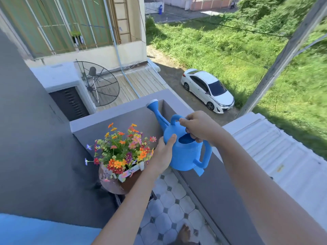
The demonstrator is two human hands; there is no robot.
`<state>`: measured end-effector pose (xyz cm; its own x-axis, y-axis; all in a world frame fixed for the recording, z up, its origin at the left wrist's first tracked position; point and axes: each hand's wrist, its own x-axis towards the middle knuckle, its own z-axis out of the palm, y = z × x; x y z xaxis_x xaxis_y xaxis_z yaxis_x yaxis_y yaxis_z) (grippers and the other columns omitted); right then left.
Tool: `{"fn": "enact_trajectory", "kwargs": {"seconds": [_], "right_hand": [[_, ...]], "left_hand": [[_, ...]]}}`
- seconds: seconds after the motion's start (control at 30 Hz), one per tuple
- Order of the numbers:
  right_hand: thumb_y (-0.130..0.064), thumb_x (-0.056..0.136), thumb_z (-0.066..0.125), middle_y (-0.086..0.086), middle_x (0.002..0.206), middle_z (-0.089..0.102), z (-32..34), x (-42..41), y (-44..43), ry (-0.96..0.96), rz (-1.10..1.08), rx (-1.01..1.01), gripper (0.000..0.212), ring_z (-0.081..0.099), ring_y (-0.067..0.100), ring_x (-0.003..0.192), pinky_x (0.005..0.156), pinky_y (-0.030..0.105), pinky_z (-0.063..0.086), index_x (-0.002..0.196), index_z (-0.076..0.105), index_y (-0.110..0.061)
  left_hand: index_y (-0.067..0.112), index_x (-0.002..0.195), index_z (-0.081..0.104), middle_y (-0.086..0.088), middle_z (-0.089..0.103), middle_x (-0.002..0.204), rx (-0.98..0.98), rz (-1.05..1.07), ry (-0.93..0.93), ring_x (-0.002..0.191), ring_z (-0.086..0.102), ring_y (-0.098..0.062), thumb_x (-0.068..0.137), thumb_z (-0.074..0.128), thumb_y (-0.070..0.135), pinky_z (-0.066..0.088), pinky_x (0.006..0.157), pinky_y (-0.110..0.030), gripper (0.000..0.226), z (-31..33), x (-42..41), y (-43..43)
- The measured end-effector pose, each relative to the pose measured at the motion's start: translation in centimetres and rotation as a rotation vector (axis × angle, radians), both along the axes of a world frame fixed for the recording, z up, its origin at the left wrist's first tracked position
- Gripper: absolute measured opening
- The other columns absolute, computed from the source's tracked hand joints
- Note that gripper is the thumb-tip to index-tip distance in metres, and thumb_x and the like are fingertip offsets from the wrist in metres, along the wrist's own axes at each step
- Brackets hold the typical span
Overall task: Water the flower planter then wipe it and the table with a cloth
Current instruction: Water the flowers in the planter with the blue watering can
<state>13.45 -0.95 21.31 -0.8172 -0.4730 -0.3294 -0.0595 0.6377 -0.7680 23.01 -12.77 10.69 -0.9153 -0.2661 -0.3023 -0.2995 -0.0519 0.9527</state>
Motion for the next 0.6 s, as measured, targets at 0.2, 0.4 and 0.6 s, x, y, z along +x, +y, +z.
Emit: {"fn": "enact_trajectory", "kwargs": {"seconds": [0.2, 0.4, 0.6], "right_hand": [[-0.024, 0.104, 0.041, 0.011, 0.065, 0.047, -3.5, -3.4, 6.5, -0.048, -0.319, -0.044, 0.023, 0.041, 0.018, 0.045, 0.042, 0.026, 0.034, 0.095, 0.056, -0.009], [-0.028, 0.106, 0.039, 0.011, 0.083, 0.046, -7.6, -7.0, 11.5, -0.126, -0.626, -0.233, 0.025, 0.038, 0.018, 0.052, 0.044, 0.029, 0.034, 0.102, 0.052, -0.007], [-0.027, 0.108, 0.037, 0.005, 0.074, 0.042, -12.0, -9.3, 13.8, -0.203, -0.928, -0.512, 0.021, 0.034, 0.013, 0.048, 0.043, 0.029, 0.033, 0.113, 0.050, -0.012]], "left_hand": [[0.026, 0.123, 0.050, 0.002, 0.063, 0.112, -0.109, -0.144, -0.031, 0.097, 0.061, -0.008, 0.086, 0.041, 0.068, 0.049, 0.075, -0.030, 0.057, -2.2, -7.2, 5.1], [0.021, 0.114, 0.058, -0.004, 0.070, 0.106, -0.131, -0.341, -0.039, 0.094, 0.066, -0.017, 0.092, 0.040, 0.063, 0.051, 0.078, -0.032, 0.051, -4.2, -15.1, 10.3], [0.011, 0.103, 0.060, -0.002, 0.060, 0.081, -0.255, -0.461, -0.069, 0.072, 0.054, -0.024, 0.092, 0.038, 0.064, 0.042, 0.068, -0.038, 0.059, -7.0, -21.4, 14.3]]}}
